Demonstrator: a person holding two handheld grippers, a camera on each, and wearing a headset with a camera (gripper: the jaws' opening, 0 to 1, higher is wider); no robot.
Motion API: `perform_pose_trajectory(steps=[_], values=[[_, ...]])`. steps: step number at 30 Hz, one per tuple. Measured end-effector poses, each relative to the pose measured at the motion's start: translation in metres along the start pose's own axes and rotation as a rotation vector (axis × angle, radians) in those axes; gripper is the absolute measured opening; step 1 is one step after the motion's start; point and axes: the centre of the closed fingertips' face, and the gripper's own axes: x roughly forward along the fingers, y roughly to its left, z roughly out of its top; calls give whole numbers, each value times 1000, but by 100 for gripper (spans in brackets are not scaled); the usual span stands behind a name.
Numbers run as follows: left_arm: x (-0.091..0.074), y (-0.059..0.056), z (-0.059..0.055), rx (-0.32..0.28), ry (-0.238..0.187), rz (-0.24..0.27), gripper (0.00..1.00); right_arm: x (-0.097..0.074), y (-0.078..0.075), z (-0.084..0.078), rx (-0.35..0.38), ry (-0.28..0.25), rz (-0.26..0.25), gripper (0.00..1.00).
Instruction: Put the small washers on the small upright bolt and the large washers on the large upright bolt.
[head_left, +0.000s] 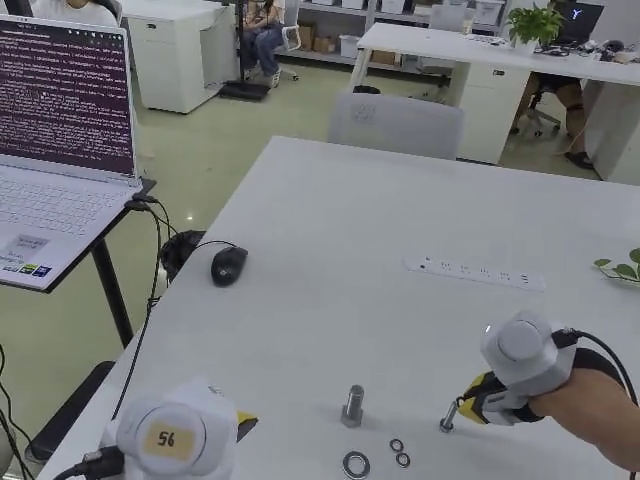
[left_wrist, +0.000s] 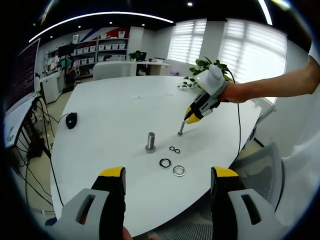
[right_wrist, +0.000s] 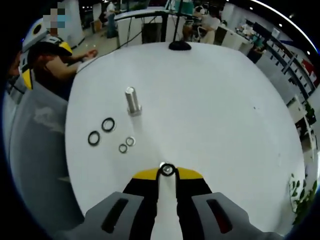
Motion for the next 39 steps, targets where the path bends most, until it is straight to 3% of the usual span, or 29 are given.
perform_pose_trajectory(steps=[29,39], values=[[0,2,-3,-7,6,2,69,15,0,-1,-17,53,19,14],[-1,4,-5,-8,10,7,69,29,2,-6,-16,79,28,14]])
